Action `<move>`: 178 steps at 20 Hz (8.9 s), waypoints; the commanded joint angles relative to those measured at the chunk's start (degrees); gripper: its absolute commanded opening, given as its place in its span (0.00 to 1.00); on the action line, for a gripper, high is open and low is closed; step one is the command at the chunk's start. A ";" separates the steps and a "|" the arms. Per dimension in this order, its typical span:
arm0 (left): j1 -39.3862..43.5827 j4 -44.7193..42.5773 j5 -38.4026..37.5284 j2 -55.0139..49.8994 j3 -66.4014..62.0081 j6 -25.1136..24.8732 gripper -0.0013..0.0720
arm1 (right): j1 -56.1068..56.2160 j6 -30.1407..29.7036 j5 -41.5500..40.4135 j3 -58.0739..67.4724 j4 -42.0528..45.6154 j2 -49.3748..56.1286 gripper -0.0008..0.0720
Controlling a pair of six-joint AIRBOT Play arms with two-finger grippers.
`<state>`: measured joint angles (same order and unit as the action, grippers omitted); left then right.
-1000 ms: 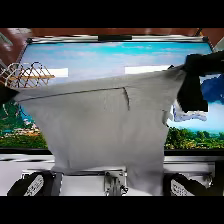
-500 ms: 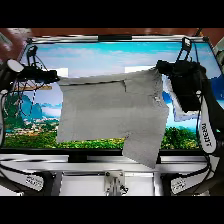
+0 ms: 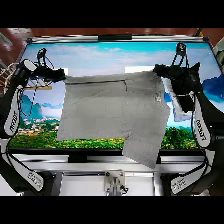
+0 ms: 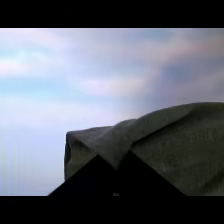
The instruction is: Fold the shirts.
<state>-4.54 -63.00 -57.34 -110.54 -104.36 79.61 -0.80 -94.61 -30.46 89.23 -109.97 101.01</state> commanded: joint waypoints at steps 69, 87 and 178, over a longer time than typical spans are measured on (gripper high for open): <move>-14.03 14.60 -15.15 30.86 64.59 -12.15 0.07 | -15.10 -15.91 -44.24 -49.81 -3.67 -26.40 0.70; -14.01 14.62 -15.56 29.99 46.99 -14.60 0.07 | -15.04 -15.47 -31.58 -37.88 -13.03 -35.28 0.11; 38.18 34.60 -3.39 -4.92 -0.68 -2.45 0.07 | -5.46 11.63 -56.06 -3.23 -4.96 -37.18 0.11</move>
<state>35.59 -27.20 -55.72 -117.99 -104.99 78.59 -6.22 -83.33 -86.96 85.97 -119.96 63.88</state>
